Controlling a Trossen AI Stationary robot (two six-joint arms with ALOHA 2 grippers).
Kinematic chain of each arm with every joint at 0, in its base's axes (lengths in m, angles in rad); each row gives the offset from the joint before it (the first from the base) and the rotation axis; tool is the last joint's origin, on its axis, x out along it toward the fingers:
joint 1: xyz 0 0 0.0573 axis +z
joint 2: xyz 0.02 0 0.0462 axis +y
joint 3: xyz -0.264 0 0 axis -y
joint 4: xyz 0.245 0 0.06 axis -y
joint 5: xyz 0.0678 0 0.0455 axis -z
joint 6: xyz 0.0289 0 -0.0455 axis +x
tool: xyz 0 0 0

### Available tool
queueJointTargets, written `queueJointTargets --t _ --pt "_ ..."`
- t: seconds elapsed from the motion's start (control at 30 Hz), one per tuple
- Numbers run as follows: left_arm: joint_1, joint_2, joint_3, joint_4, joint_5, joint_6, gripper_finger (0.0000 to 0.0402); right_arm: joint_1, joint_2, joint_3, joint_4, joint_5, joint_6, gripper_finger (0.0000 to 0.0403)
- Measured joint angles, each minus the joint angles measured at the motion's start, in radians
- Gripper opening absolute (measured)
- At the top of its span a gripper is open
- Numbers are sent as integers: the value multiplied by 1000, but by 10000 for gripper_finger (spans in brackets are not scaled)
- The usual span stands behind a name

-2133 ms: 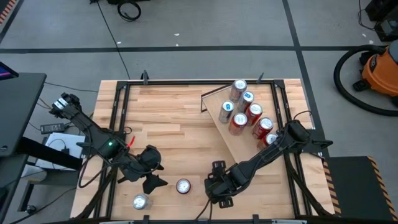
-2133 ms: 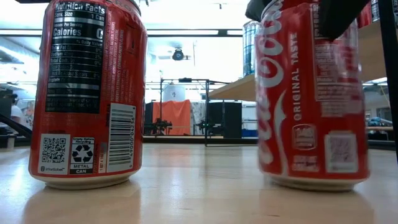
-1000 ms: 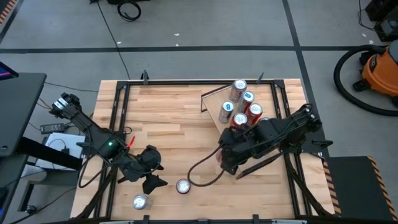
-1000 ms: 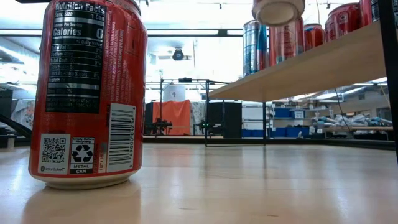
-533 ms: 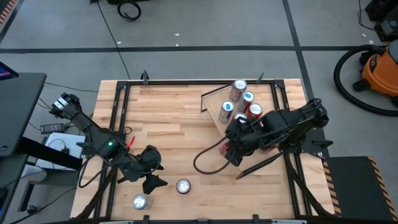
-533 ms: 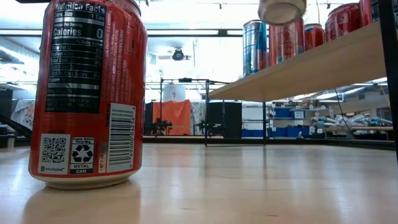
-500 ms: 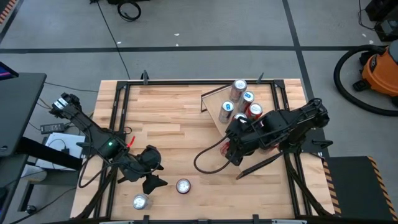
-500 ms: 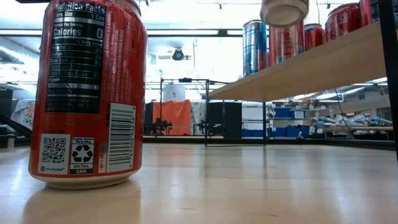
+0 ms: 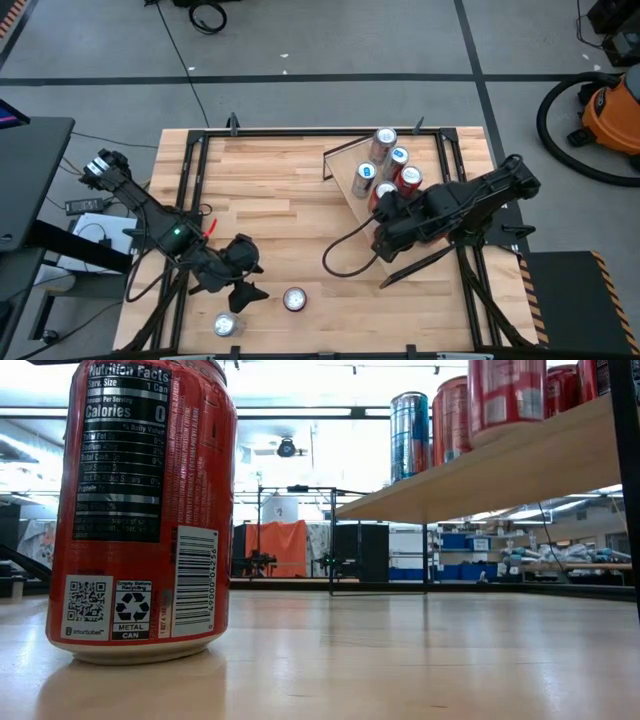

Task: Place canned beverage on shelf
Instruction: Put the right red soda can on the shelf aligned with the other red soda can

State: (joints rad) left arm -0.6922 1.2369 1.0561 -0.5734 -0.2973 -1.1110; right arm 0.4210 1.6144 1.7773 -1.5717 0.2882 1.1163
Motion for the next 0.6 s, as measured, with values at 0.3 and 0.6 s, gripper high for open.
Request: queueJointTargets --t 0.3,0.6 --pt "17 0 0 0 -4 5 396 -11 1 -19 1 7 9 326" --pt "17 0 0 0 -14 7 396 -38 1 -19 1 19 1 326"
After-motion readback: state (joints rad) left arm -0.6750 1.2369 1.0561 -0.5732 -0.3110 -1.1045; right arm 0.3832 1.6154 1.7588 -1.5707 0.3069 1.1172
